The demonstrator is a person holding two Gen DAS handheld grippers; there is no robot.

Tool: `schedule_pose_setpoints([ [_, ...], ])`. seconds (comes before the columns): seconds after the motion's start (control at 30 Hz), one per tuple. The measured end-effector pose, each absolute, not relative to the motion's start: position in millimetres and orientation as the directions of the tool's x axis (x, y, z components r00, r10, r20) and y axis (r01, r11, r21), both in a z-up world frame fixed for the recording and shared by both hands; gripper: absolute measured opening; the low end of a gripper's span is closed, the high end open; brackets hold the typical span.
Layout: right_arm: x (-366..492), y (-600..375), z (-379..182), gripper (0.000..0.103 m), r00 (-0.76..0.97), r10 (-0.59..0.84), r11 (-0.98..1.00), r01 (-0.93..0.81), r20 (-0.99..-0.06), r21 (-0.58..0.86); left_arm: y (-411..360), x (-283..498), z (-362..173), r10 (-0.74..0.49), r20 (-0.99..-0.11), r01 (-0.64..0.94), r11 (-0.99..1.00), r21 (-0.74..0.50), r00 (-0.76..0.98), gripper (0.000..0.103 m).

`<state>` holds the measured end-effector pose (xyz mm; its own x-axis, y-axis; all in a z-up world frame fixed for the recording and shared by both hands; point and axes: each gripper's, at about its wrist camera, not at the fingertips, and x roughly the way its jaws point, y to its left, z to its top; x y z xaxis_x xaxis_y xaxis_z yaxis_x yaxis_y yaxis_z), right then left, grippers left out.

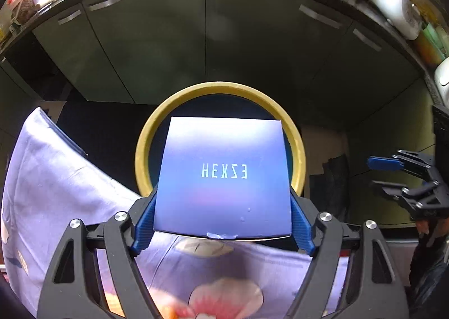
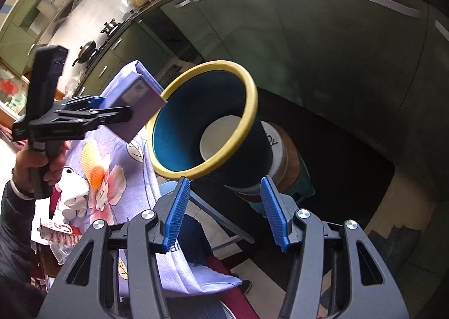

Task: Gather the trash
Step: 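Carry the blue box over the bin and open the left gripper, then grasp the orange foam net sleeve with the right gripper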

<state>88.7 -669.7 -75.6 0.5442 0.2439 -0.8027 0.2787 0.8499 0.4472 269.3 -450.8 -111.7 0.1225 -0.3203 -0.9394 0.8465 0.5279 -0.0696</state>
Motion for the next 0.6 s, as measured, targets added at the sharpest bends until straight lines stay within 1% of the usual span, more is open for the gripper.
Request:
schedule_pose_setpoints([
  [0.1,84,-675,-75,0.055,0.547,0.231,0.852,0.286,-0.805,0.439,-455,269,-115,-0.314,-0.940,0.840,0.540,-0.061,0.134,0.075],
  [0.2,85,-674,-74,0.055,0.545,0.236,0.856,0.275,-0.804,0.438,-442,267,-103,-0.339,-0.930,0.832,0.549,-0.074,0.141,0.077],
  [0.37,95,-656,-74,0.055,0.534,0.258,0.874,0.227,-0.805,0.430,-389,254,-59,-0.412,-0.894,0.816,0.569,-0.100,0.177,0.082],
  [0.6,121,-606,-70,0.055,0.502,0.317,0.901,0.106,-0.805,0.421,-284,224,-5,-0.488,-0.827,0.762,0.636,-0.119,0.279,0.088],
])
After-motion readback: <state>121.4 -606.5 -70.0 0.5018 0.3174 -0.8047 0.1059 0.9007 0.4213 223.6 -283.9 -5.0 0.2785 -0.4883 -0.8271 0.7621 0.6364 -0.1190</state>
